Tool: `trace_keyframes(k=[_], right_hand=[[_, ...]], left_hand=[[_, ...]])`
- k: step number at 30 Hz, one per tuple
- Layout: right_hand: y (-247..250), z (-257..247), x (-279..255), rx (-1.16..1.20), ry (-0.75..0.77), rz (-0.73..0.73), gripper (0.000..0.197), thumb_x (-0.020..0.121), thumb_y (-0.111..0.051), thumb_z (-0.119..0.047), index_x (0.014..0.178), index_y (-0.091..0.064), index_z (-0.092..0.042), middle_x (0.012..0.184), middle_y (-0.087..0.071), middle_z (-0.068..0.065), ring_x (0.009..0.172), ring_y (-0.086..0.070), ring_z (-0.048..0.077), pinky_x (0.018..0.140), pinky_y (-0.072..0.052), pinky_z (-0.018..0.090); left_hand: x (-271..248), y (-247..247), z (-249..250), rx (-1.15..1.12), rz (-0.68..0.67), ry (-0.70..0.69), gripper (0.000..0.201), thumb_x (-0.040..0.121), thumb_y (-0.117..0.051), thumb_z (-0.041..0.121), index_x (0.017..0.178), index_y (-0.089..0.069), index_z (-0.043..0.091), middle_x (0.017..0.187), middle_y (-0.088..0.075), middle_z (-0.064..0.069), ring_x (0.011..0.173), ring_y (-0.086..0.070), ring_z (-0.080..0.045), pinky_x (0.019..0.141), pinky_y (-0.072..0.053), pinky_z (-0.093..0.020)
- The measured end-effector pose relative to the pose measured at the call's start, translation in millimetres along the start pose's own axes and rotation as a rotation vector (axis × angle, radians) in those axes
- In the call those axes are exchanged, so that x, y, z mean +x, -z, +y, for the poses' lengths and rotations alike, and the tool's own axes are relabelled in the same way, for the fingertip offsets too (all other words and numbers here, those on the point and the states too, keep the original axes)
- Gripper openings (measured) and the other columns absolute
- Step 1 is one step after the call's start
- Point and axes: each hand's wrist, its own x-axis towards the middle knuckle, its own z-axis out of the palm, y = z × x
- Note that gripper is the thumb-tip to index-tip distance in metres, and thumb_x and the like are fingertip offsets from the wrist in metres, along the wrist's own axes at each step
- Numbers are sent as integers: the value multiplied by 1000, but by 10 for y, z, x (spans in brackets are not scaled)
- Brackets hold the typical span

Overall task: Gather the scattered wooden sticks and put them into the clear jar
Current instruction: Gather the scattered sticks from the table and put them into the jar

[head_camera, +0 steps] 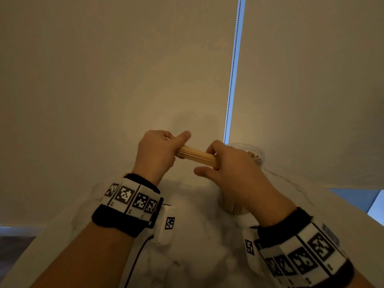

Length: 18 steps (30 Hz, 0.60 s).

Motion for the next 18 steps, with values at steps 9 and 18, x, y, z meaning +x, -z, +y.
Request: trace_keyframes(k=[9,18], right_hand=[[147,-50,-18,-72,-65,297,50,97,-41,-59,70,-55,-19,54,-51,1,54,-51,15,51,-37,30],[327,31,11,60,-134,210,43,100,-47,-44,68,-59,-18,60,-56,2,58,-52,14,51,-31,23]], left_hand=[[-51,-49,93,-230,-305,253,45,100,-55,44,91,-74,4,76,-75,-14,53,-55,-14,48,-45,-24],[-125,-127,55,-69,-451,32,54,97,-56,54,82,-70,4,61,-58,-6,44,-40,-13,40,-34,-22]])
